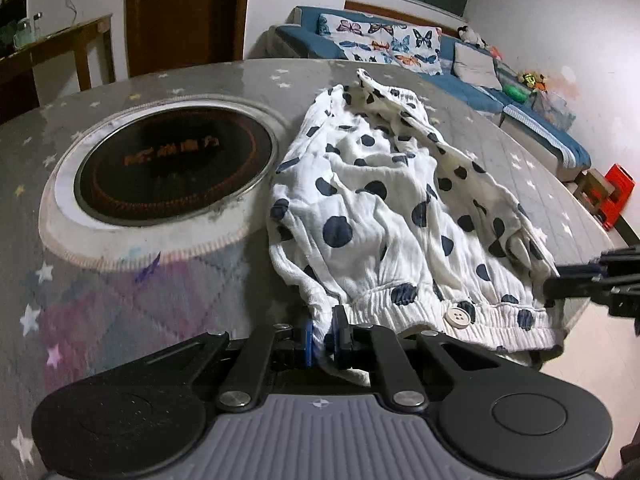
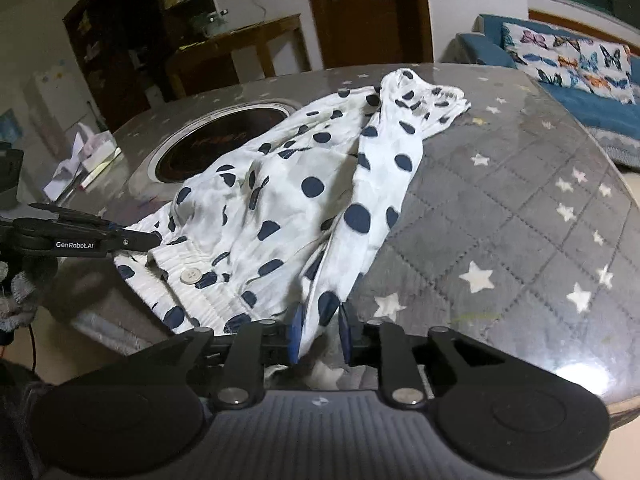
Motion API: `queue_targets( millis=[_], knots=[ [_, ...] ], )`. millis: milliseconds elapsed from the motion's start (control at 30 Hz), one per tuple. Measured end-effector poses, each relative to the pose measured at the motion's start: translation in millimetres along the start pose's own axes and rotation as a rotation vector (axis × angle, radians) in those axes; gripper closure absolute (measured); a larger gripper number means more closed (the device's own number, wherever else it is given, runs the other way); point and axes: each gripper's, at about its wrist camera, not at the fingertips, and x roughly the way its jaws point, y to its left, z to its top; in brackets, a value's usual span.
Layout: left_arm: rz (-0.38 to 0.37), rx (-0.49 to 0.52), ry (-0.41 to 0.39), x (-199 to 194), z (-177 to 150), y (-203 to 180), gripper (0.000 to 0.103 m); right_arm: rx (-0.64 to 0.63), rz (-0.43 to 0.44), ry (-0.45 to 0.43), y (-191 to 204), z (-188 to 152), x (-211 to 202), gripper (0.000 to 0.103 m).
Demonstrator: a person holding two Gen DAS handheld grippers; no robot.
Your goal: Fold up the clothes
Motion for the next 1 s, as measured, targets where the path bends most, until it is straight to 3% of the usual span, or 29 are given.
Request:
queue_targets(
  millis=[133,400,600,1000],
  knots=[
    [-0.009,0.012,-0.026,-10,7,4,0.084,-0.035,0.002,-0.024,1,13,-12,0.083],
    [0.022,0.052,-0.097,-32,16,3,0.060,-0.116,-0.049,-0.098,-7,68,6,0.071],
    [0.047,0.022,-0.109,-33,24,13,0.057,-0.159,-0.084,-0.125,-20,123,47,0.065],
    [0.032,-0.013,-0.070,20,54,12,0.057,-0.179,-0.170,-0.097,-49,213,163,0.061]
  ],
)
